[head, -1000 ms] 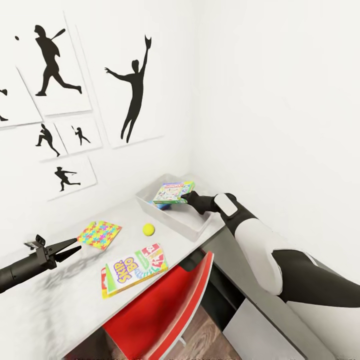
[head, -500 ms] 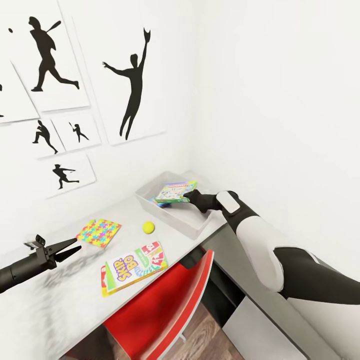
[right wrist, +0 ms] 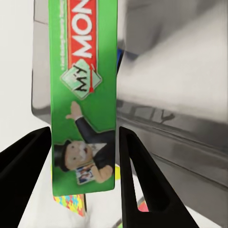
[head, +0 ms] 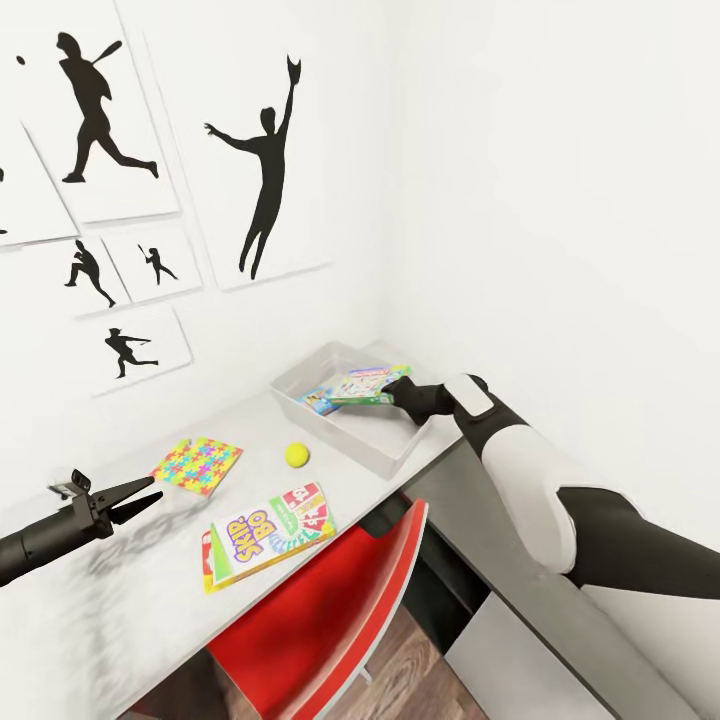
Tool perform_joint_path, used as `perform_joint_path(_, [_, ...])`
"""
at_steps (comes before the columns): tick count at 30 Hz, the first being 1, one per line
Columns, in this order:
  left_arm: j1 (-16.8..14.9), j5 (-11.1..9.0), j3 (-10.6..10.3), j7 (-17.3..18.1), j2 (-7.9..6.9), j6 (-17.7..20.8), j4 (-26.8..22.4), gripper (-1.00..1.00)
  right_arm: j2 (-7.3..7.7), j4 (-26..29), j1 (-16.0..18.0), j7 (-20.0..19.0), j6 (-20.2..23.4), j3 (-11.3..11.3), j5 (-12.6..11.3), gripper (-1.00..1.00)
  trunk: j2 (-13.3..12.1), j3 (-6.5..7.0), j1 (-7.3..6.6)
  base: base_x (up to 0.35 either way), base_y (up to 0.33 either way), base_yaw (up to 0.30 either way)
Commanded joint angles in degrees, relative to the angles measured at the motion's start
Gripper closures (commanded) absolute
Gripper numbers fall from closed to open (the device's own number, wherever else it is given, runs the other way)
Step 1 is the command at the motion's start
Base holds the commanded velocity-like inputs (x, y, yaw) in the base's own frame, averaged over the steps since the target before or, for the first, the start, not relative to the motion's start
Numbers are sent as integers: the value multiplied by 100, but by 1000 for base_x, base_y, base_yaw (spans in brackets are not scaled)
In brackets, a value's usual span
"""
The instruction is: Put all the toys in the child's room - the three board games (two on the bed and one on the table), the two jigsaw puzzles on the table, and the tennis ball on the table - inside the toy box on the table in the child's room.
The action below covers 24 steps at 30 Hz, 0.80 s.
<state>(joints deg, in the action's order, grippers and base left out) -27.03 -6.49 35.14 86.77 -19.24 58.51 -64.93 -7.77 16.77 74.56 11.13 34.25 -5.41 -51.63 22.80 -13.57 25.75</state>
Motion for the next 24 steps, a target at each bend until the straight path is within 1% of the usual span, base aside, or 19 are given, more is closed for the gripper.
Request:
perform_joint_path(1, [-4,2,1,24,-1,60,-1,-100,-5,10,4,53,35,-48,-35,100,11,-11,3,0,0,0])
perform_joint_path(24, [-4,-2,1,24,-1,63,-1,-100,-41,3,-3,55,81,-49,-57,100,11,-11,3,0,0,0])
